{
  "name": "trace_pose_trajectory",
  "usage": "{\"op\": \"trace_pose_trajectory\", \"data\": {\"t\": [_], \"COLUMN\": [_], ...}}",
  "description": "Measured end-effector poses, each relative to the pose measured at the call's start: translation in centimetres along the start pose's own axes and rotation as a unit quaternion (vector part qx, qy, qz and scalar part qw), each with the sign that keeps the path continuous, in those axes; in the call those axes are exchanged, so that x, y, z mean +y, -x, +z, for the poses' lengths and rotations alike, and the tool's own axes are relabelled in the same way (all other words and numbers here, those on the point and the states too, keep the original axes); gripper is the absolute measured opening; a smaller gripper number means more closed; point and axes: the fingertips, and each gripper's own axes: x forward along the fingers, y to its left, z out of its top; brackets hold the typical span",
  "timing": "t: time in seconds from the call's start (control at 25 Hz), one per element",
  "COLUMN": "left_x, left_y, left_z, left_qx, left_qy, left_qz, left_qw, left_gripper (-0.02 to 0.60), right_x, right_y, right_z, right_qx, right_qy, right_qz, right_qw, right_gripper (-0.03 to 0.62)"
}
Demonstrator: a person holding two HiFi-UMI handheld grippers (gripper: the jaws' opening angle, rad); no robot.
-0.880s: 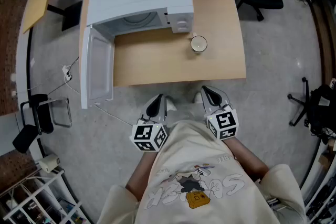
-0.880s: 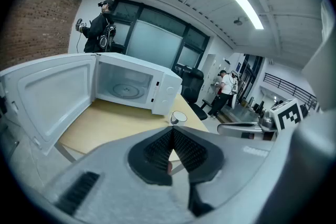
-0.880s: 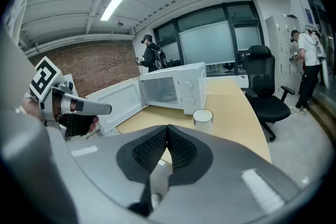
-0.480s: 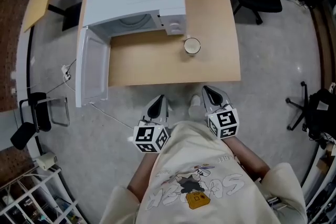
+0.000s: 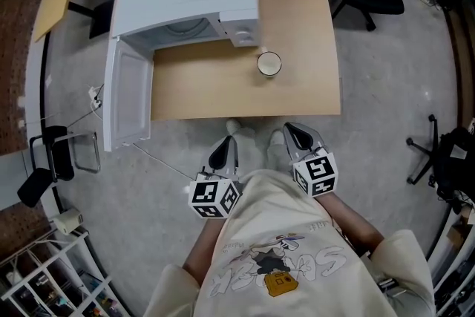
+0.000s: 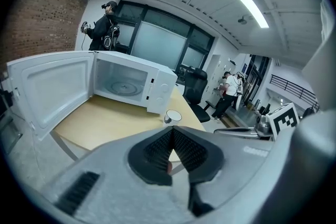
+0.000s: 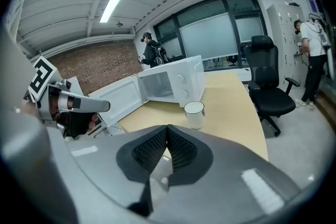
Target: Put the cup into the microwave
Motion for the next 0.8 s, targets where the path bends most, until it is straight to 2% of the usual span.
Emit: {"op": "trace_pose_trajectory", "data": {"t": [0.2, 0.32, 0.48, 0.56, 0.68, 0.72, 0.8], "left_x": [1.7, 3.0, 5.0, 5.3, 4.8, 4.4, 3.2], "left_y": [-2.6, -4.0, -6.2, -7.3, -9.7, -10.7, -13.1], "left_z": [1.9, 3.7, 6.5, 7.1, 7.4, 7.1, 5.7], "left_qx": [0.01, 0.011, 0.02, 0.029, 0.025, 0.03, 0.047], "left_qy": [-0.001, -0.008, -0.033, -0.051, -0.068, -0.075, -0.102], "left_qz": [-0.021, -0.043, -0.079, -0.094, -0.12, -0.133, -0.154], "left_qw": [0.9997, 0.999, 0.9961, 0.9938, 0.9901, 0.9879, 0.9817], "left_gripper": [0.005, 0.005, 0.005, 0.005, 0.006, 0.035, 0.174], "right_x": [-0.6, -1.8, -3.0, -2.4, -1.9, -2.0, -2.6], "right_y": [-2.4, -3.7, -5.8, -6.3, -6.8, -6.8, -6.3], "right_z": [1.3, 2.2, 4.6, 5.7, 7.5, 7.9, 8.1], "right_qx": [0.006, 0.008, -0.002, -0.006, -0.01, -0.011, -0.008], "right_qy": [-0.001, 0.003, -0.026, -0.019, 0.025, 0.035, 0.041], "right_qz": [-0.017, -0.067, -0.12, -0.125, -0.115, -0.112, -0.109], "right_qw": [1.0, 0.998, 0.992, 0.992, 0.993, 0.993, 0.993], "right_gripper": [0.006, 0.006, 0.006, 0.006, 0.006, 0.006, 0.006]}}
